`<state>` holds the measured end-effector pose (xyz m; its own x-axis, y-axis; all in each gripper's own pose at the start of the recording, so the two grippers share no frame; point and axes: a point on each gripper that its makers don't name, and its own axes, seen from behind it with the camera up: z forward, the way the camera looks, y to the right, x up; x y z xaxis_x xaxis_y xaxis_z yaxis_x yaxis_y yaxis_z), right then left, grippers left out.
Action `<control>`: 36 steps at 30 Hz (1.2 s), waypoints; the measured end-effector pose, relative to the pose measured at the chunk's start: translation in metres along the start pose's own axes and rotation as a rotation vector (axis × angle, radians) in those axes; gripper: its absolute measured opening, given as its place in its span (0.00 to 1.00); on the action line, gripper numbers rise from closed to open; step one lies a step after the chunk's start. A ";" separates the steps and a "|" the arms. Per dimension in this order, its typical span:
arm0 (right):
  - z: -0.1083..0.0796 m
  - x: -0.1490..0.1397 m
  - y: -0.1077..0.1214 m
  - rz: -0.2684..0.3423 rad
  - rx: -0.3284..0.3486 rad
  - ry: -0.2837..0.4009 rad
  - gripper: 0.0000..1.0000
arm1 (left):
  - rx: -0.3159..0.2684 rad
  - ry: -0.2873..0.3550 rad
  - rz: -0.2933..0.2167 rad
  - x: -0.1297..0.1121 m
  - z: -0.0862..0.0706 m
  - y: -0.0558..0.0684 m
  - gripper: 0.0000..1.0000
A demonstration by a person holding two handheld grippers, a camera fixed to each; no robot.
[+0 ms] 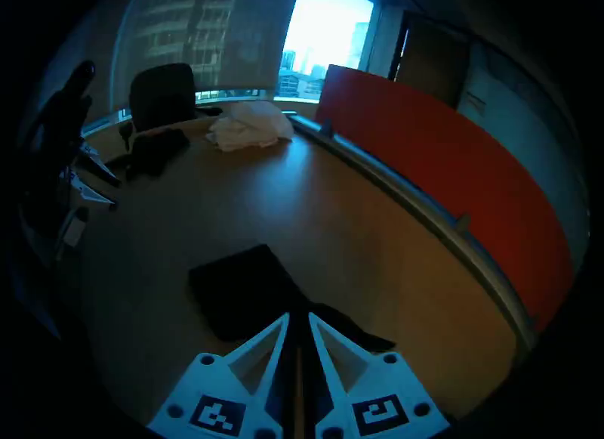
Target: Fold towel
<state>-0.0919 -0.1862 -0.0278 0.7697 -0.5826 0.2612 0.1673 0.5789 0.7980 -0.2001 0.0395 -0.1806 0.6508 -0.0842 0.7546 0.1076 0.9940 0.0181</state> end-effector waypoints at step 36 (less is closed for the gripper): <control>0.107 0.009 -0.100 -0.126 0.238 -0.106 0.03 | 0.041 0.014 -0.113 -0.019 -0.035 -0.034 0.95</control>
<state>-0.1681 -0.3103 -0.0469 0.6812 -0.7050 0.1973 0.0988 0.3556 0.9294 -0.1898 0.0052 -0.2190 0.6466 -0.1970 0.7370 0.1507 0.9800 0.1297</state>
